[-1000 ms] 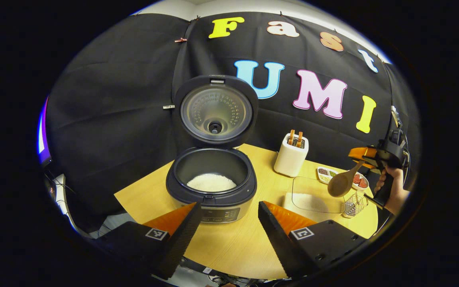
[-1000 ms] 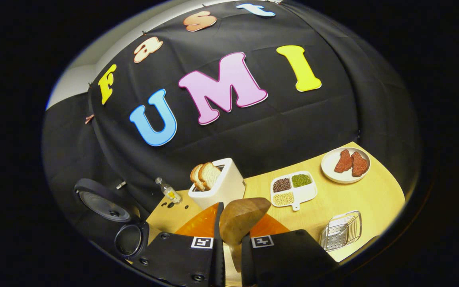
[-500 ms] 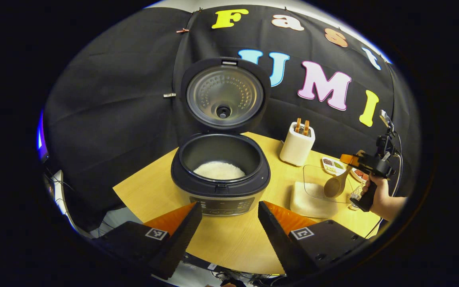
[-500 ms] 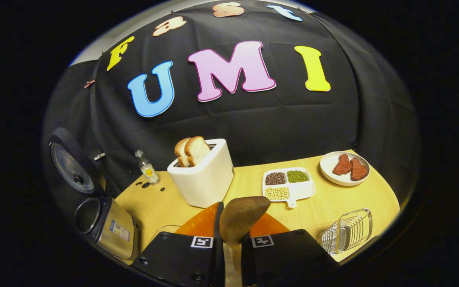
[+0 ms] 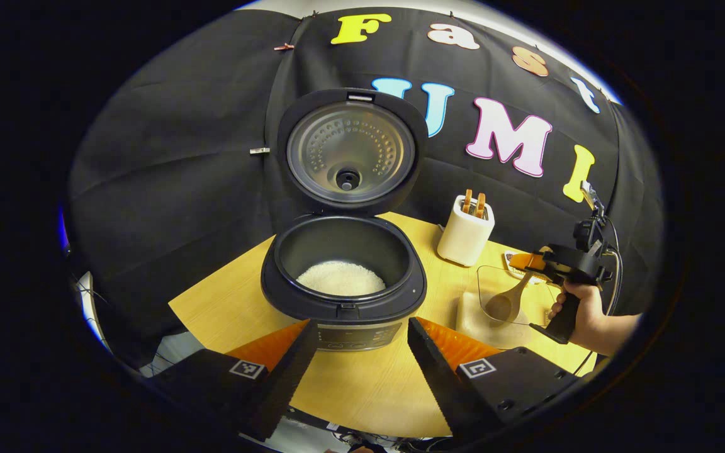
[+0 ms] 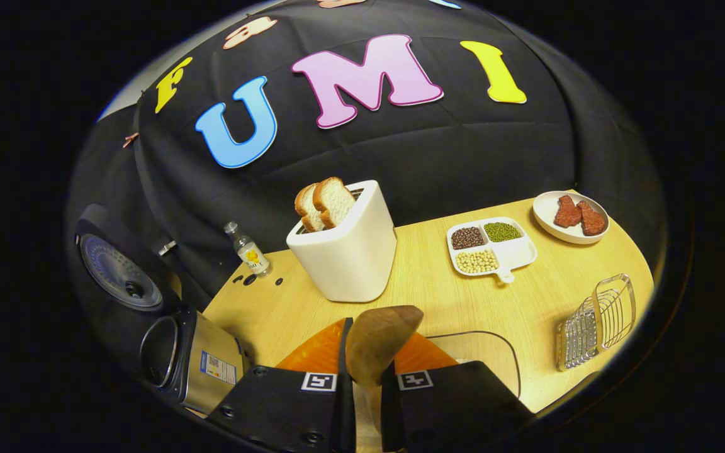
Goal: Close the left gripper, press the button to open the rice cooker; take a wooden spoon from the chopstick holder with the right hand, scoop a spoonful of rice and pour it into the rice cooker, then put the wooden spoon back into the chopstick holder.
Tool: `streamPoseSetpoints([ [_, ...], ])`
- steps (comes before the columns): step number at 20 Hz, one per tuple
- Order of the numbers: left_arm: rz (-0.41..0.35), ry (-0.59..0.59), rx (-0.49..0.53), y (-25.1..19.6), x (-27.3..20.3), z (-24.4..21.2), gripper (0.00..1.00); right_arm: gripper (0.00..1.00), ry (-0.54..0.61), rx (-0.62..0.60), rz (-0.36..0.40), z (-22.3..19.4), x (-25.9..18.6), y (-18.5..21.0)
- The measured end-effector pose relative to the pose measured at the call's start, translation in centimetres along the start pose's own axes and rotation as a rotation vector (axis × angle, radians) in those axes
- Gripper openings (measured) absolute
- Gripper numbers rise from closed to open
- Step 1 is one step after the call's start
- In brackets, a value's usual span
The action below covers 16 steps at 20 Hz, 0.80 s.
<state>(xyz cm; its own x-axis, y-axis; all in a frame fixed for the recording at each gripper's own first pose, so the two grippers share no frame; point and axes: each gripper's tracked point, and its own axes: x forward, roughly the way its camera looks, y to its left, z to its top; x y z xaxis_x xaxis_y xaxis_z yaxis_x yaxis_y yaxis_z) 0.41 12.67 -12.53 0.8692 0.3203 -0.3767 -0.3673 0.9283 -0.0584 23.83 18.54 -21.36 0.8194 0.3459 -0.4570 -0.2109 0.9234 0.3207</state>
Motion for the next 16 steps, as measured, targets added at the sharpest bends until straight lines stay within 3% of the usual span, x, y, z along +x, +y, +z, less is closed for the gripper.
streamPoseSetpoints([
  [4,-0.004,-0.001,-0.040,1.2,0.1,-0.2,0.96,0.20,0.039,-0.023,0.018,-1.0,-0.3,1.6],
  [12,-0.025,-0.020,-0.055,2.1,0.3,0.5,0.95,0.20,0.126,0.090,0.080,-2.8,-1.3,5.1],
  [16,-0.046,-0.034,-0.043,1.7,0.3,0.9,0.95,0.20,0.139,0.161,0.070,-2.6,-2.2,4.6],
])
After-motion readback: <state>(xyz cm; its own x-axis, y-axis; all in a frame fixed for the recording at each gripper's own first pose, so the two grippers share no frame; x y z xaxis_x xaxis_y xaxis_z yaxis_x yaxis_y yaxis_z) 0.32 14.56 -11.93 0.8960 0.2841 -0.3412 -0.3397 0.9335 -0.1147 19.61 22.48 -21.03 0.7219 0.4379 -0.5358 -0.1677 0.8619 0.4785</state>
